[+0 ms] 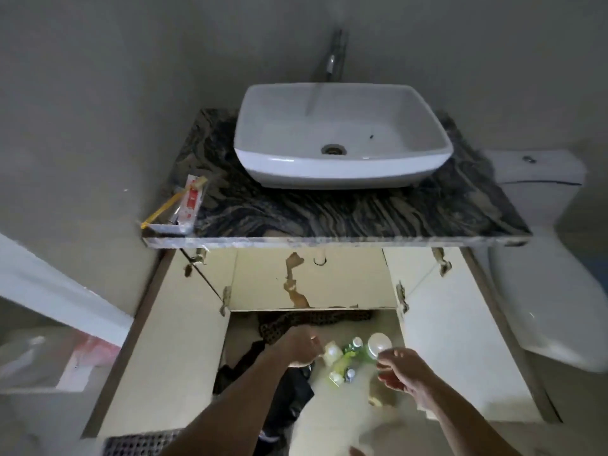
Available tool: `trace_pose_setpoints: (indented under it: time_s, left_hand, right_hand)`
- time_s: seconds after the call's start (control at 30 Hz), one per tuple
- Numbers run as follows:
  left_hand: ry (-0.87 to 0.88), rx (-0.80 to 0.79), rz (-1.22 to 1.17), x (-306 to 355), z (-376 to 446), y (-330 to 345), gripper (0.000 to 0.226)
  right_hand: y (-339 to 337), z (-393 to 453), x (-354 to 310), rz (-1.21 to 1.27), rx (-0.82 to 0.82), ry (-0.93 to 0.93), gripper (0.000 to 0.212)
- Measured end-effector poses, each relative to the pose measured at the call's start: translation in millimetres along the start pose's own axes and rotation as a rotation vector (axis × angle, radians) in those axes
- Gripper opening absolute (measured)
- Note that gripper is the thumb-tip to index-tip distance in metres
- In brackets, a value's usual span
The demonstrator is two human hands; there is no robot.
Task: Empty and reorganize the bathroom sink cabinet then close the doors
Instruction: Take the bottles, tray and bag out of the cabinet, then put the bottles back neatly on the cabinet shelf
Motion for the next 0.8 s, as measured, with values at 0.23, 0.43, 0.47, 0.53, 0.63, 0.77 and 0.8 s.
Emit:
trace_pose_setpoints:
  time_s: [0.23, 0.43, 0.47, 0.53, 0.63, 0.77, 0.8]
  left_hand:
    - [-0.178, -0.113, 0.049, -15.6, 27.8, 117.9, 0.018]
    - [-0.190, -0.146, -0.011, -12.8, 64.0, 202.1, 0.026]
    - [-0.186, -0.166, -0.003, -12.6, 73.1, 215.1, 0.026]
    - [-0.172, -0.195, -0.003, -11.7, 94.5, 234.3, 0.027]
    - [-0.176, -0.189, -0.055, -25.0, 140.3, 257.5, 0.027]
    - [-0.207, -0.142, -0.116, -67.2, 227.4, 289.1, 0.034]
    - [-0.202, -0.117, -0.136, -77.7, 252.9, 295.6, 0.035]
  right_hand:
    - [-57.0, 11.9, 154.1, -0.008, 0.020, 0.253, 0.019]
    - [-83.0, 52.0, 195.1, -0.036, 0.012, 0.260, 0.025]
    - [-86.8, 61.4, 197.3, -0.034, 0.032, 0.250, 0.019]
    - [-87.5, 83.1, 200.2, -0.013, 0.060, 0.226, 0.010]
    - [-75.6, 139.4, 221.3, -0.125, 0.050, 0.172, 0.022]
    - [-64.9, 225.2, 236.0, -0.251, 0.157, 0.091, 0.030]
    - [-63.0, 249.4, 234.6, -0.297, 0.186, 0.048, 0.031]
Point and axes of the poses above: each hand's wrist, its own z-axis towards the middle knuckle, its own y-axis out of the palm, x = y × z, the point moved 8 cm from there along z, towards the middle knuckle, and after that the axes turned 1 degree about -x, right-handed, at the moved point
